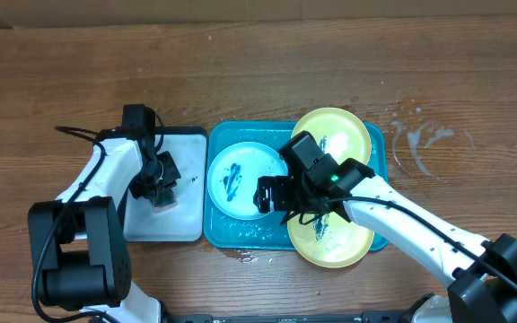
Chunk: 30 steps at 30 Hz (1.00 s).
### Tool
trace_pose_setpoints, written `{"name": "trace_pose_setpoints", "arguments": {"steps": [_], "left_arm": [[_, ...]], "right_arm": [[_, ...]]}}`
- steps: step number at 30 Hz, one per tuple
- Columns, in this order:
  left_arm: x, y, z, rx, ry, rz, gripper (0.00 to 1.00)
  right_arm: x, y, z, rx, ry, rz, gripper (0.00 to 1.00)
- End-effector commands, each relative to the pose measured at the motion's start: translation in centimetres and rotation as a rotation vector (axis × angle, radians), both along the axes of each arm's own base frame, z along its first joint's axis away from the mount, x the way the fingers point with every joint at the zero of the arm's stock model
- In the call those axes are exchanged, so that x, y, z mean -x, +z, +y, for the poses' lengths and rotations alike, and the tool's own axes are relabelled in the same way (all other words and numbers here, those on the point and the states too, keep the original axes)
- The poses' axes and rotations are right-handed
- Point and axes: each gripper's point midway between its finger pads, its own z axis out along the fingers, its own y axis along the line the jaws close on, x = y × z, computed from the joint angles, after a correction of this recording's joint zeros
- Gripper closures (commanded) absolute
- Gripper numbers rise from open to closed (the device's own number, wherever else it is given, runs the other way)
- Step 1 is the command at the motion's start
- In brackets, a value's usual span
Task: Clean dirty plates on tray and stack at the side
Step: 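Grasp the green-and-pink sponge with the left gripper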
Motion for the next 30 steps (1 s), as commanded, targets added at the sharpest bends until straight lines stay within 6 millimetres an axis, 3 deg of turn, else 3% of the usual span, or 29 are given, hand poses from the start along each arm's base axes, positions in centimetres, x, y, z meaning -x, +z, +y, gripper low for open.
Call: {"name": "trace_pose_setpoints", "arguments": {"steps": [1,2,14,18,21,26,30], "left_arm": [[0.4,-0.9,-1.7,0.055,-0.064,0.016,0.87],[0.3,-0.9,-1.8,0.054,-0.067,0.014,0.96],[0.5,-0.5,-2.3,0.085,-0.069,0.026,0.96],[-0.1,1.0,-1.7,0.048,-0.069,-0.007,0.96],[-0.5,3.2,-1.3,0.017,-0.082,-0.066,0.96],[-1.4,6.5,-1.3,-0.009,-0.217,-0.19,0.96],[-2.2,6.8,-1.1,-0.037,-0.288,-0.222,0.96]], "right_arm": [[-0.1,0.0,0.1,-0.002,-0.003,-0.001,0.0],[-0.1,0.0,0.1,-0.002,-0.003,-0.001,0.0],[-1.0,-0.2,-0.7,0.044,-0.031,-0.049,0.02],[-1.2,-0.1,-0.7,0.044,-0.033,-0.055,0.0],[-1.3,-0.2,-0.8,0.055,-0.035,-0.065,0.0],[-1.5,-0.2,-1.0,0.068,-0.022,-0.083,0.0],[-1.5,-0.3,-1.0,0.077,0.025,-0.103,0.0]]}}
